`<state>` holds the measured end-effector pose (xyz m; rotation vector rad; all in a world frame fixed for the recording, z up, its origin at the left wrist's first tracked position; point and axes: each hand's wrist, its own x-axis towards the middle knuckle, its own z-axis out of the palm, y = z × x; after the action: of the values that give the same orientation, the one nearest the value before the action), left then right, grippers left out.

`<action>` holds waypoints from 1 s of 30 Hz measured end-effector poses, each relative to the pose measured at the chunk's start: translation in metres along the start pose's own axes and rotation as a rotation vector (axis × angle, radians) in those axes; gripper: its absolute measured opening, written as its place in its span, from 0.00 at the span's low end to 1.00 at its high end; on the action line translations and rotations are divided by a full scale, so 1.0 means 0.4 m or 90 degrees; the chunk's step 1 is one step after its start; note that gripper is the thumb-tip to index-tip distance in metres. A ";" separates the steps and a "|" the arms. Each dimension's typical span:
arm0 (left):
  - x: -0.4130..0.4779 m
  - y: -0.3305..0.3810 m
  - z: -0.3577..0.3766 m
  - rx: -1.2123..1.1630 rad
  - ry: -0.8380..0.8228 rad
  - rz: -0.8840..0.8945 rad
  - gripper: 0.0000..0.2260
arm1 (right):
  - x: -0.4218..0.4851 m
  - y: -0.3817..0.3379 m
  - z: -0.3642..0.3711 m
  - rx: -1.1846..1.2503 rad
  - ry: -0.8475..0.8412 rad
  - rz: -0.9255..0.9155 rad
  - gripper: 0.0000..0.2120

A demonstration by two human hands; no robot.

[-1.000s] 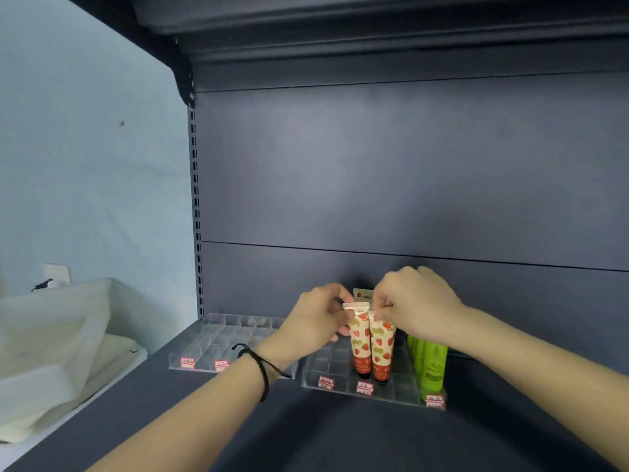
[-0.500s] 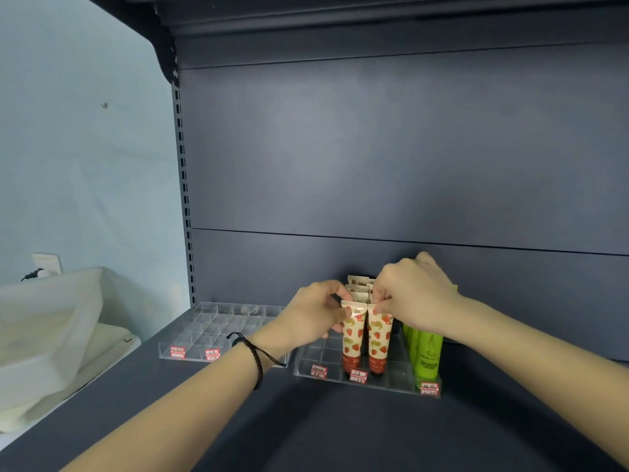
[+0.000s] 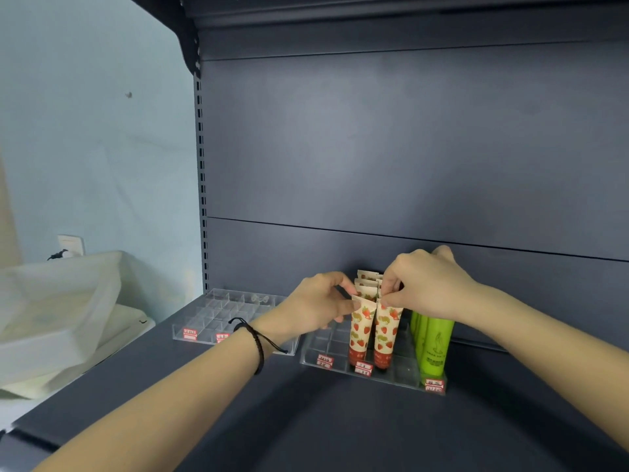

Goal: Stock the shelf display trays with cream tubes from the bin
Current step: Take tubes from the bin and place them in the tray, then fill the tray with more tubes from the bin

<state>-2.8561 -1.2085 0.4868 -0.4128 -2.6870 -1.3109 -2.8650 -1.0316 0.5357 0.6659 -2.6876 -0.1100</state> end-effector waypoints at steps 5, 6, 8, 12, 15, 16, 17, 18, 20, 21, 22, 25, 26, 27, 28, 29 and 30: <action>-0.029 -0.009 -0.024 0.002 0.039 0.010 0.07 | -0.010 -0.016 -0.034 0.004 0.049 -0.026 0.13; -0.038 -0.013 -0.033 0.009 0.050 0.014 0.07 | -0.012 -0.023 -0.039 0.010 0.063 -0.033 0.13; -0.061 -0.016 -0.053 0.022 0.076 0.018 0.08 | -0.020 -0.043 -0.048 0.020 0.090 -0.047 0.13; -0.143 -0.018 -0.112 0.071 0.145 0.038 0.06 | -0.042 -0.109 -0.068 0.052 0.127 -0.085 0.13; -0.246 -0.030 -0.180 0.191 0.160 0.045 0.03 | -0.054 -0.192 -0.079 0.076 0.119 -0.135 0.14; -0.289 -0.036 -0.204 0.244 0.168 0.042 0.04 | -0.059 -0.226 -0.081 0.084 0.109 -0.153 0.15; -0.334 -0.044 -0.228 0.296 0.176 0.032 0.07 | -0.063 -0.263 -0.081 0.094 0.098 -0.169 0.15; -0.379 -0.051 -0.249 0.343 0.184 0.017 0.09 | -0.070 -0.301 -0.080 0.106 0.087 -0.187 0.15; -0.481 -0.074 -0.291 0.444 0.199 -0.035 0.13 | -0.087 -0.393 -0.074 0.132 0.067 -0.231 0.15; -0.530 -0.091 -0.308 0.506 0.203 -0.053 0.14 | -0.099 -0.439 -0.068 0.145 0.059 -0.250 0.16; -0.576 -0.111 -0.322 0.572 0.204 -0.059 0.16 | -0.111 -0.481 -0.060 0.156 0.054 -0.269 0.17; -0.751 -0.196 -0.356 0.713 0.173 -0.093 0.21 | -0.156 -0.633 -0.025 0.175 0.030 -0.343 0.20; -0.812 -0.232 -0.361 0.745 0.155 -0.116 0.22 | -0.173 -0.685 -0.009 0.185 0.016 -0.368 0.20; -0.873 -0.271 -0.360 0.769 0.134 -0.139 0.23 | -0.191 -0.736 0.010 0.193 -0.004 -0.389 0.20; -0.935 -0.309 -0.354 0.782 0.114 -0.163 0.23 | -0.210 -0.788 0.032 0.200 -0.025 -0.409 0.20; -0.997 -0.351 -0.344 0.784 0.095 -0.187 0.23 | -0.231 -0.838 0.057 0.206 -0.050 -0.426 0.21; -1.060 -0.391 -0.328 0.774 0.079 -0.214 0.23 | -0.255 -0.884 0.087 0.214 -0.076 -0.446 0.22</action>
<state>-2.4986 -1.4837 0.3530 0.2647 -2.8790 0.4049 -2.6399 -1.2979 0.4125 1.7270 -2.4694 0.1303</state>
